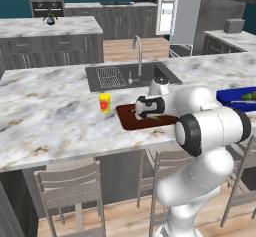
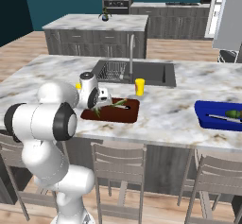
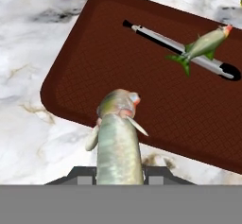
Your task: Gather the potato and avocado from the fridge and place them on a tray on the dining counter. Then gather the fishs from the fridge and place them on the other tray.
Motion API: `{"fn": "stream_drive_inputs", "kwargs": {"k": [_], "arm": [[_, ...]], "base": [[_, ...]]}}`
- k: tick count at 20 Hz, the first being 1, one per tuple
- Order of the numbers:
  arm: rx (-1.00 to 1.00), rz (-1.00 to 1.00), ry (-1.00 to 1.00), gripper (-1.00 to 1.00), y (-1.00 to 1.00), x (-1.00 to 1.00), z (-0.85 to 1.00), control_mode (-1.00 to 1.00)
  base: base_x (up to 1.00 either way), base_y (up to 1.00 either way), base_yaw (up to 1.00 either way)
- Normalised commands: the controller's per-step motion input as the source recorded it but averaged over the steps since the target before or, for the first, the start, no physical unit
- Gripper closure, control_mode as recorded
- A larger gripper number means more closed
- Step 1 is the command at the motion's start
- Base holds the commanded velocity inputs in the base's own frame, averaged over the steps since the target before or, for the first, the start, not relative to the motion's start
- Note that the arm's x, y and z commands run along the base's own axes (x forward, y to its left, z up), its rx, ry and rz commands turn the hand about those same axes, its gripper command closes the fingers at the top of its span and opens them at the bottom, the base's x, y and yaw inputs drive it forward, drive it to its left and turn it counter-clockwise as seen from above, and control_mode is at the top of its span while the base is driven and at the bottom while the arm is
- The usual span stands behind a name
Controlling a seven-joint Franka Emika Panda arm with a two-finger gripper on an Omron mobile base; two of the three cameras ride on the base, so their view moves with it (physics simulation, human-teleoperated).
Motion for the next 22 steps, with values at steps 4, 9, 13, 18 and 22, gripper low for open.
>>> {"fn": "stream_drive_inputs", "kwargs": {"k": [4, 9, 13, 18, 22], "arm": [[0.0, 0.02, 0.0, 1.0, 0.0, 0.32, -0.1, -1.0], [0.0, 0.02, 0.0, 1.0, 0.02, 0.37, -0.08, -1.0], [0.0, 0.01, 0.0, 1.0, 0.06, 0.29, -0.25, -1.0], [0.0, 0.01, 0.0, 1.0, 0.08, 0.4, -0.4, -1.0], [0.0, 0.02, 0.0, 1.0, 0.07, 0.44, -0.42, -1.0]], "base": [[0.0, 0.0, 0.0], [0.0, 0.0, 0.0], [0.0, 0.0, 0.0], [0.0, 0.0, 0.0], [0.0, 0.0, 0.0]]}}
